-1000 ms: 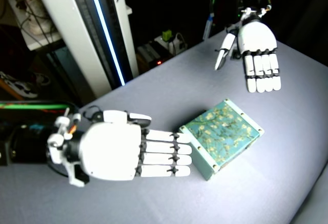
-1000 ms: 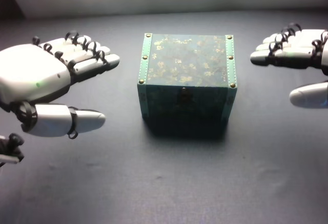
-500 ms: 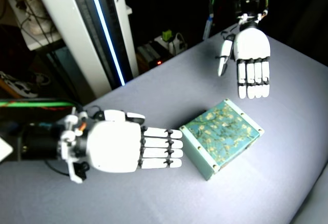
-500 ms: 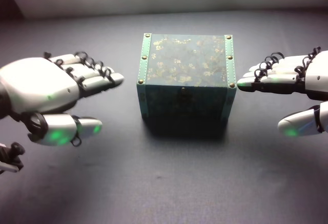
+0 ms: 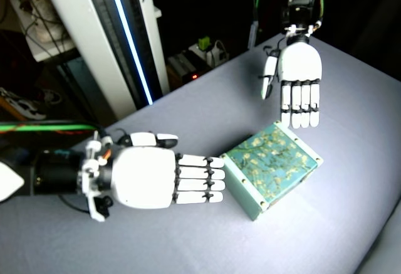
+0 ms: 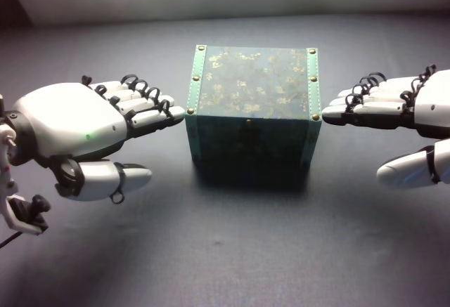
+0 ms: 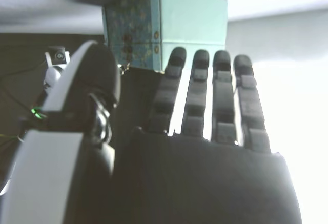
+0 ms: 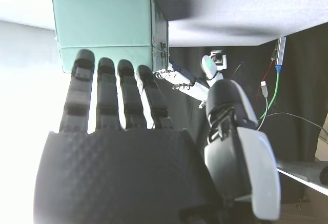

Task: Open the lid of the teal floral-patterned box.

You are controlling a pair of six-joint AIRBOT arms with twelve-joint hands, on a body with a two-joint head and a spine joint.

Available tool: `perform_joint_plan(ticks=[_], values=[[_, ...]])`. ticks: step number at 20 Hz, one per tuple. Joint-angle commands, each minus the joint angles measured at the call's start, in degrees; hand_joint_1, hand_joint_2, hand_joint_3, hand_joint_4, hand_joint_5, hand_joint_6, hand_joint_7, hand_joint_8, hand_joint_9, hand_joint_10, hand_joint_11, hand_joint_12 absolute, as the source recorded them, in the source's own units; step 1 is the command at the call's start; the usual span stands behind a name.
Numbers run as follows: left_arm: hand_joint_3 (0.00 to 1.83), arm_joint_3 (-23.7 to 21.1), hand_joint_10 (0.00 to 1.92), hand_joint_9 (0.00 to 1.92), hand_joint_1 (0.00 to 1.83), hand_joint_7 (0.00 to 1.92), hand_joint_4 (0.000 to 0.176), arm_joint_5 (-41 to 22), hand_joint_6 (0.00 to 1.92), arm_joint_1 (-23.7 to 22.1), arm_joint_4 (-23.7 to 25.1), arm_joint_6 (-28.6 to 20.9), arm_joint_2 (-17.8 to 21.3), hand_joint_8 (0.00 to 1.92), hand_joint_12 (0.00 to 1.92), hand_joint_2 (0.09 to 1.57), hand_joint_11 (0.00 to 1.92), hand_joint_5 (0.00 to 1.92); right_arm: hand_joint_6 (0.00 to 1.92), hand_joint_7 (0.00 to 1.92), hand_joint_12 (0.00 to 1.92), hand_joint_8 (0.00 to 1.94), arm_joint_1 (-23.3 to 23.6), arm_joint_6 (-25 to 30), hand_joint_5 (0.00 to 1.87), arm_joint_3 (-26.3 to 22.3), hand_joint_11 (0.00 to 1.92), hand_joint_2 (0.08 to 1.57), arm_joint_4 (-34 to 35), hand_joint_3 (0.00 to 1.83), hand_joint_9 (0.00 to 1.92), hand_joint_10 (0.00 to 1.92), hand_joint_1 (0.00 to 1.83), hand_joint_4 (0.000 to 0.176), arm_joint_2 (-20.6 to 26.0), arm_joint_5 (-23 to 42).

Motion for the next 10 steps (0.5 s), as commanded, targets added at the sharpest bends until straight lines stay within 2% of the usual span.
perform_joint_plan(ticks=[1,3,6,10], values=[[0.00,0.25,0.00,0.00,0.05,0.00,0.000,-5.86,0.00,-0.76,-0.64,-0.12,-0.36,0.00,0.00,1.50,0.00,0.00,0.00,0.00,0.04,0.00,0.56,0.45,0.00,0.20,0.04,1.28,2.73,0.00,0.00,0.00,0.00,0.000,-0.11,4.91],[0.00,0.36,0.00,0.00,0.08,0.00,0.000,-6.22,0.00,-0.89,-0.62,-0.14,-0.72,0.00,0.00,1.50,0.00,0.00,0.00,0.00,0.04,0.00,0.67,0.45,0.00,0.23,0.05,1.27,2.79,0.00,0.00,0.00,0.00,0.000,-0.23,4.96],[0.00,0.43,0.00,0.00,0.00,0.00,0.000,-6.91,0.00,-1.34,-0.59,-0.29,-1.32,0.00,0.00,1.47,0.00,0.00,0.00,0.00,0.05,0.00,0.67,0.44,0.00,0.24,0.06,1.28,3.66,0.00,0.00,0.00,0.00,0.000,-0.43,5.59],[0.00,0.15,0.00,0.00,0.00,0.00,0.000,-10.32,0.00,-1.33,-0.19,-2.54,-1.49,0.00,0.01,1.41,0.03,0.00,0.01,0.00,0.04,0.00,0.67,0.43,0.01,0.35,0.03,1.29,5.67,0.00,0.00,0.00,0.00,0.000,-0.85,7.65]])
